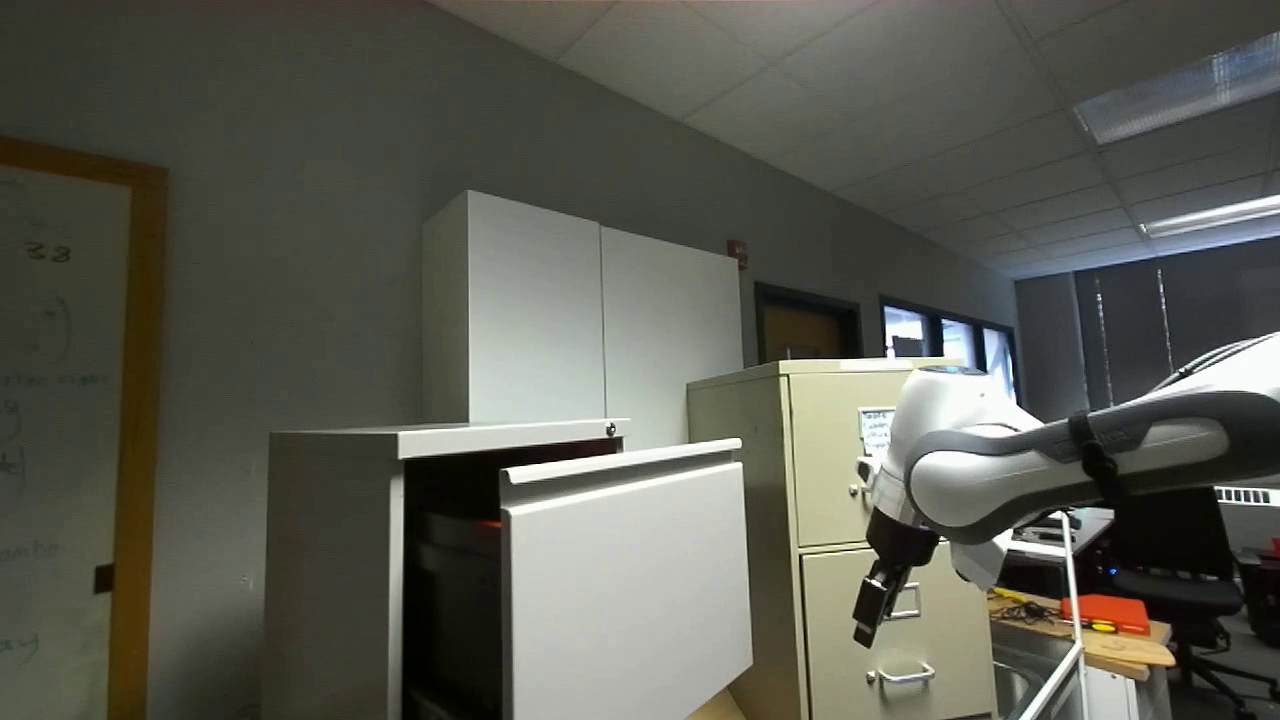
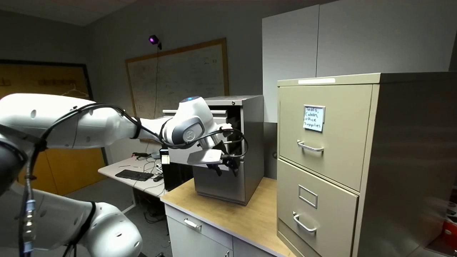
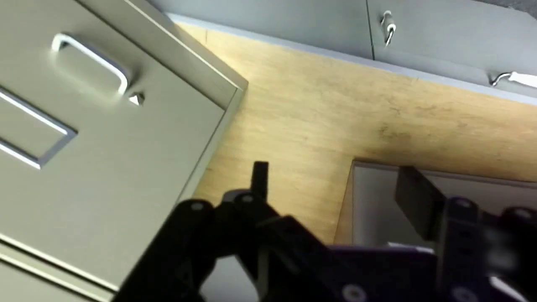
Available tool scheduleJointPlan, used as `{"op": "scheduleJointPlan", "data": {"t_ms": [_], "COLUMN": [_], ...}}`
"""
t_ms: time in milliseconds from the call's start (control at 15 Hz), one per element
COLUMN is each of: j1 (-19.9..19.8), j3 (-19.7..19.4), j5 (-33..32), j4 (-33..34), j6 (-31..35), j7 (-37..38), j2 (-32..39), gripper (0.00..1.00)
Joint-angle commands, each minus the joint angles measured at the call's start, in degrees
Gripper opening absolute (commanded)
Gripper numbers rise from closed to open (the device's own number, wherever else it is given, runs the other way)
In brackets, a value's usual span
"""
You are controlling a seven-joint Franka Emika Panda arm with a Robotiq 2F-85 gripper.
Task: Close the upper drawer
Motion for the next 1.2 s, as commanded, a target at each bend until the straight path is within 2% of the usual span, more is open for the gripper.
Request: {"op": "scheduleJointPlan", "data": {"t_ms": [0,200,400,467,733,1133], "j1": [3.38,6.46,9.82,10.91,15.02,25.90], "j3": [3.37,4.95,4.51,4.27,2.98,-3.16], "j5": [0.14,-0.20,0.46,0.76,1.03,4.72], "j4": [-1.18,-1.40,-1.43,-1.33,-0.68,2.96], "j6": [5.95,13.16,20.83,22.96,29.08,29.15], "j7": [-0.32,-1.14,-2.22,-2.30,-3.71,-9.44], "j2": [-4.29,-5.71,-6.20,-6.33,-6.57,-4.44], "gripper": [0.49,0.26,0.05,0.00,0.00,0.00]}}
